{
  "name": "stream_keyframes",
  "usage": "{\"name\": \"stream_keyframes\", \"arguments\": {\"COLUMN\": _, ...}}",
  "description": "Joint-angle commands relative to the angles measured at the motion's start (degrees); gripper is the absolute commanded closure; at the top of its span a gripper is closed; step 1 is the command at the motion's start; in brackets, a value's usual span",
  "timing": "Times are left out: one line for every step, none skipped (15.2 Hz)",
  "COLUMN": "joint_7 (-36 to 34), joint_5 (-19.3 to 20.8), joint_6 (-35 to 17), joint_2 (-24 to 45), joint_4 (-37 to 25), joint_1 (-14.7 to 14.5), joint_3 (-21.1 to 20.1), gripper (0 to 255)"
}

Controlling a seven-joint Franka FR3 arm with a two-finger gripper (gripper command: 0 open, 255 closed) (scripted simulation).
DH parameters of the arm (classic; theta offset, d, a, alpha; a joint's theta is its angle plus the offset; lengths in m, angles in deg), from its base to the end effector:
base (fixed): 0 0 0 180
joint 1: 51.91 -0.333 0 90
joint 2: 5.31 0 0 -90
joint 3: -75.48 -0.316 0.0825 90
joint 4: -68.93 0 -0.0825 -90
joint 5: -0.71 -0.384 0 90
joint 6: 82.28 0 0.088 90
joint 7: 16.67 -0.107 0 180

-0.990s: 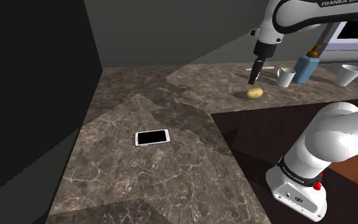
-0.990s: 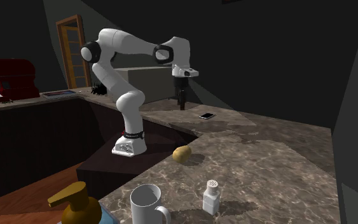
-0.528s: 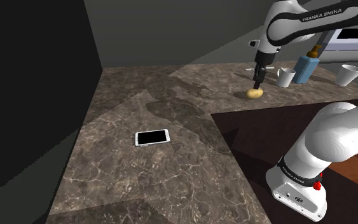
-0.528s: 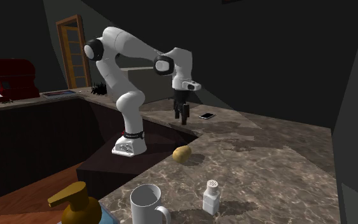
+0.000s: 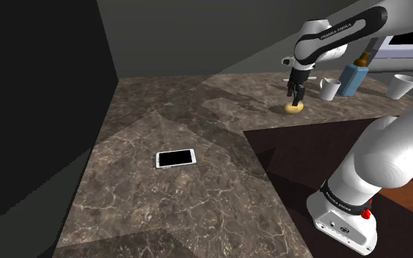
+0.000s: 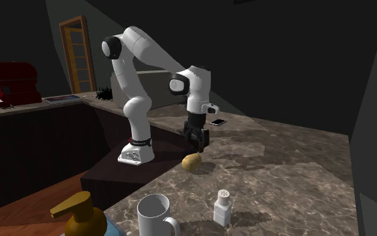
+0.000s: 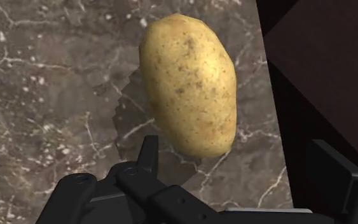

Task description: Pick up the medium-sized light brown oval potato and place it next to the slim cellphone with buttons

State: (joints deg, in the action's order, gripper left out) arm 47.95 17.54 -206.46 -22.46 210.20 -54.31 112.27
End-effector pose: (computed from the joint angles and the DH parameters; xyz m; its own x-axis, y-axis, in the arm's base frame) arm 0.3596 -0.2584 0.3788 0.7462 0.6619 -0.0712 0.6626 -0.7488 -0.0162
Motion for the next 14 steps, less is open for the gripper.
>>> {"name": "stream_keyframes", "arguments": {"joint_7": 5.53, "joint_5": -1.4, "joint_6": -2.36, "joint_2": 4.63, "joint_4": -2.21, "joint_1": -1.06, "joint_3": 2.5, "gripper": 0}}
{"name": "stream_keyframes", "arguments": {"joint_7": 5.73, "joint_5": -1.6, "joint_6": -3.26, "joint_2": 5.18, "joint_4": -1.81, "joint_1": -1.06, "joint_3": 2.69, "gripper": 0}}
{"name": "stream_keyframes", "arguments": {"joint_7": 5.93, "joint_5": -1.82, "joint_6": -4.16, "joint_2": 5.75, "joint_4": -1.42, "joint_1": -1.09, "joint_3": 2.9, "gripper": 0}}
{"name": "stream_keyframes", "arguments": {"joint_7": 6.15, "joint_5": -2.05, "joint_6": -5.06, "joint_2": 6.33, "joint_4": -1.04, "joint_1": -1.13, "joint_3": 3.12, "gripper": 0}}
{"name": "stream_keyframes", "arguments": {"joint_7": 6.38, "joint_5": -2.31, "joint_6": -5.97, "joint_2": 6.93, "joint_4": -0.68, "joint_1": -1.19, "joint_3": 3.35, "gripper": 0}}
{"name": "stream_keyframes", "arguments": {"joint_7": 6.63, "joint_5": -2.6, "joint_6": -6.88, "joint_2": 7.56, "joint_4": -0.33, "joint_1": -1.25, "joint_3": 3.57, "gripper": 0}}
{"name": "stream_keyframes", "arguments": {"joint_7": 6.9, "joint_5": -2.92, "joint_6": -7.8, "joint_2": 8.21, "joint_4": 0.01, "joint_1": -1.32, "joint_3": 3.79, "gripper": 0}}
{"name": "stream_keyframes", "arguments": {"joint_7": 7.19, "joint_5": -3.27, "joint_6": -8.72, "joint_2": 8.88, "joint_4": 0.34, "joint_1": -1.38, "joint_3": 4.0, "gripper": 0}}
{"name": "stream_keyframes", "arguments": {"joint_7": 7.37, "joint_5": -3.48, "joint_6": -9.25, "joint_2": 9.28, "joint_4": 0.52, "joint_1": -1.42, "joint_3": 4.12, "gripper": 0}}
{"name": "stream_keyframes", "arguments": {"joint_7": 7.37, "joint_5": -3.48, "joint_6": -9.25, "joint_2": 9.28, "joint_4": 0.52, "joint_1": -1.41, "joint_3": 4.12, "gripper": 0}}
{"name": "stream_keyframes", "arguments": {"joint_7": 7.37, "joint_5": -3.48, "joint_6": -9.25, "joint_2": 9.27, "joint_4": 0.52, "joint_1": -1.41, "joint_3": 4.11, "gripper": 0}}
{"name": "stream_keyframes", "arguments": {"joint_7": 7.37, "joint_5": -3.48, "joint_6": -9.25, "joint_2": 9.28, "joint_4": 0.52, "joint_1": -1.41, "joint_3": 4.11, "gripper": 0}}
{"name": "stream_keyframes", "arguments": {"joint_7": 7.37, "joint_5": -3.48, "joint_6": -9.25, "joint_2": 9.28, "joint_4": 0.52, "joint_1": -1.41, "joint_3": 4.11, "gripper": 0}}
{"name": "stream_keyframes", "arguments": {"joint_7": 7.37, "joint_5": -3.48, "joint_6": -9.25, "joint_2": 9.28, "joint_4": 0.52, "joint_1": -1.41, "joint_3": 4.11, "gripper": 0}}
